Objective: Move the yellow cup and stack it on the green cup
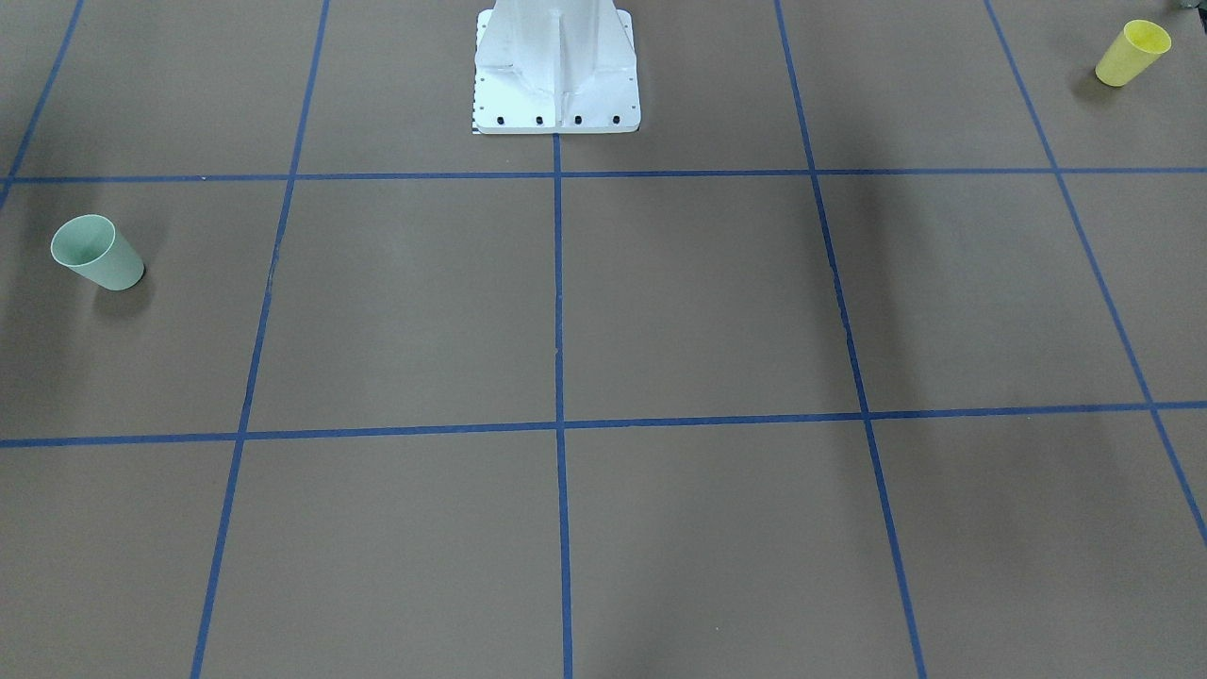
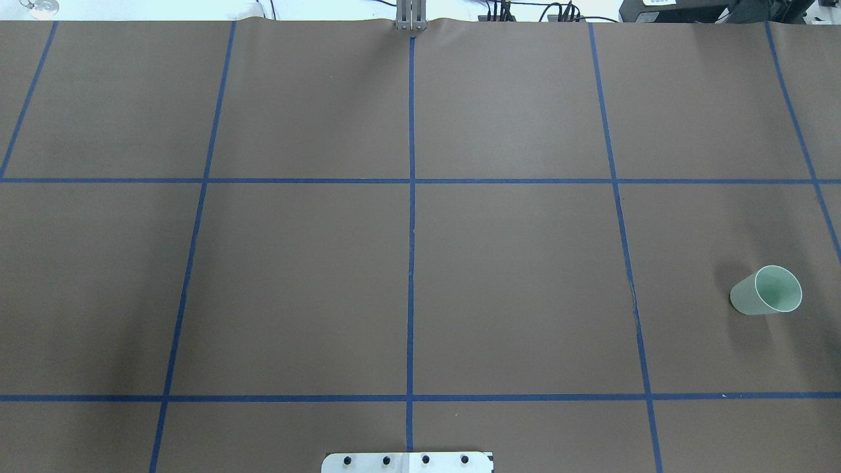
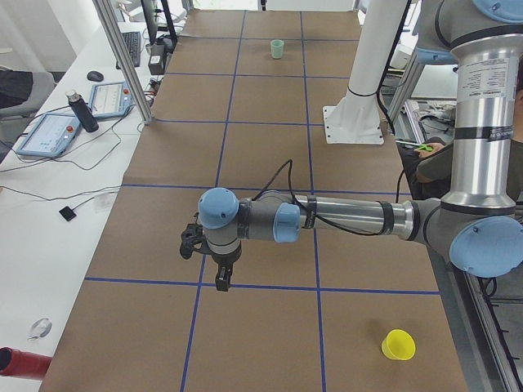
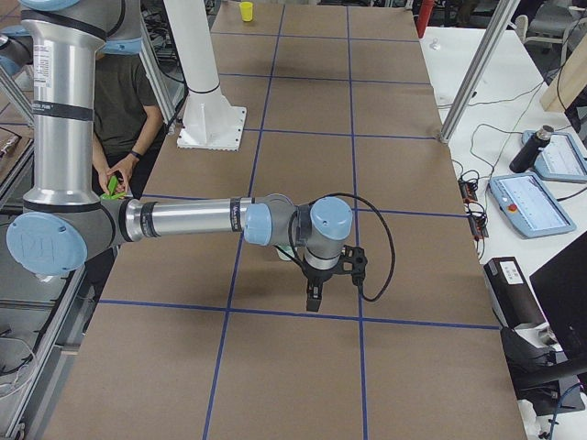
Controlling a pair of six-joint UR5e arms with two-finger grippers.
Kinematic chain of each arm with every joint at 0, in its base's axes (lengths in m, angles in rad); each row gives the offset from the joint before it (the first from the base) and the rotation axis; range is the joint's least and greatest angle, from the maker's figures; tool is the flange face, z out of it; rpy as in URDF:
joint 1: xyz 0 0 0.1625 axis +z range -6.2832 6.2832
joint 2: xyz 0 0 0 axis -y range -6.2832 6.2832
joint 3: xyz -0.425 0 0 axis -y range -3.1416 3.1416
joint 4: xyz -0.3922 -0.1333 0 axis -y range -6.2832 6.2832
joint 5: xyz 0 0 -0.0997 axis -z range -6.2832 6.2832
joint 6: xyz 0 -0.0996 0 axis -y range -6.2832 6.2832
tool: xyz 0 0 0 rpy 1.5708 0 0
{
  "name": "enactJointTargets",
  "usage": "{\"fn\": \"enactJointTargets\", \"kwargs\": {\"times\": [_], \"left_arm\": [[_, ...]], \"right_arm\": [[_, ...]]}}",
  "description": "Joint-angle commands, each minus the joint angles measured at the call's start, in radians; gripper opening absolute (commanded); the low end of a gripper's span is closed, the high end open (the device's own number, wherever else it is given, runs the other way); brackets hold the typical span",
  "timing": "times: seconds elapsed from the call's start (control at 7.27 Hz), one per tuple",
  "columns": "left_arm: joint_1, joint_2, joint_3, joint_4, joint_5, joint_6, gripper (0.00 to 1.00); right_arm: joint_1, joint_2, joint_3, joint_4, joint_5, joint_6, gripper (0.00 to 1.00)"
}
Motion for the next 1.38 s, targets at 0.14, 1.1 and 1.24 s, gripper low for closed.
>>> {"fn": "enactJointTargets", "kwargs": {"times": [0.14, 1.1, 1.24], "left_arm": [[0.000, -0.001, -0.001, 0.002, -0.008, 0.000, 1.00], [0.000, 0.002, 0.001, 0.002, -0.029, 0.000, 1.00], [0.000, 0.002, 0.001, 0.002, -0.029, 0.000, 1.00]], "right_arm": [[0.000, 0.000, 0.000, 0.000, 0.000, 0.000, 1.00], [0.000, 0.002, 0.000, 0.002, 0.003, 0.002, 1.00], [0.000, 0.005, 0.000, 0.002, 0.003, 0.000, 1.00]]}}
